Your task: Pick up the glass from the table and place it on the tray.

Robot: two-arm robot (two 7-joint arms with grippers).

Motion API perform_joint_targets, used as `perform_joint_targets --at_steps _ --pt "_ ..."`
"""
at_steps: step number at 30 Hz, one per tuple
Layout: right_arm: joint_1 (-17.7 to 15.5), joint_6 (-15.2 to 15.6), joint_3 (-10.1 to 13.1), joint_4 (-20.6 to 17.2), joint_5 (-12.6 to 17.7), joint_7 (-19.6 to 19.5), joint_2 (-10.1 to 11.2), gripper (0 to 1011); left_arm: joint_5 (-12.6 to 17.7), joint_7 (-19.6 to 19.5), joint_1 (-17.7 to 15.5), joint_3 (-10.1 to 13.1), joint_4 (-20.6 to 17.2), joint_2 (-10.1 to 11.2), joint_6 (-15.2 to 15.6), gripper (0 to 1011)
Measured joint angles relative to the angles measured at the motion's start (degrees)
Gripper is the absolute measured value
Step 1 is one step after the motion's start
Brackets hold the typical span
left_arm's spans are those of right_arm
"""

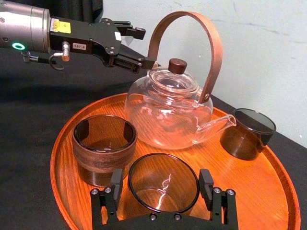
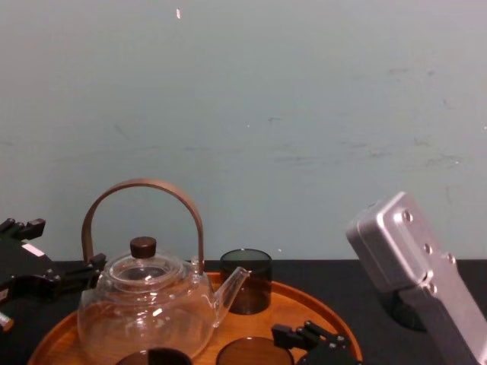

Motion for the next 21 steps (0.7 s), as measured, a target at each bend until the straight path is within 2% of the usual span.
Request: perform_joint_targets --at_steps 11,21 --pt "-0.40 1.48 0.51 -0.55 1.04 0.23 0.47 1002 0.00 0.00 0.00 0.00 0.00 0.00 0.00 1010" --pt "-3.19 2.47 1.83 -3.56 1.69 -0.11 3.05 1002 0.00 0.00 0.00 0.00 0.00 0.00 0.00 1009"
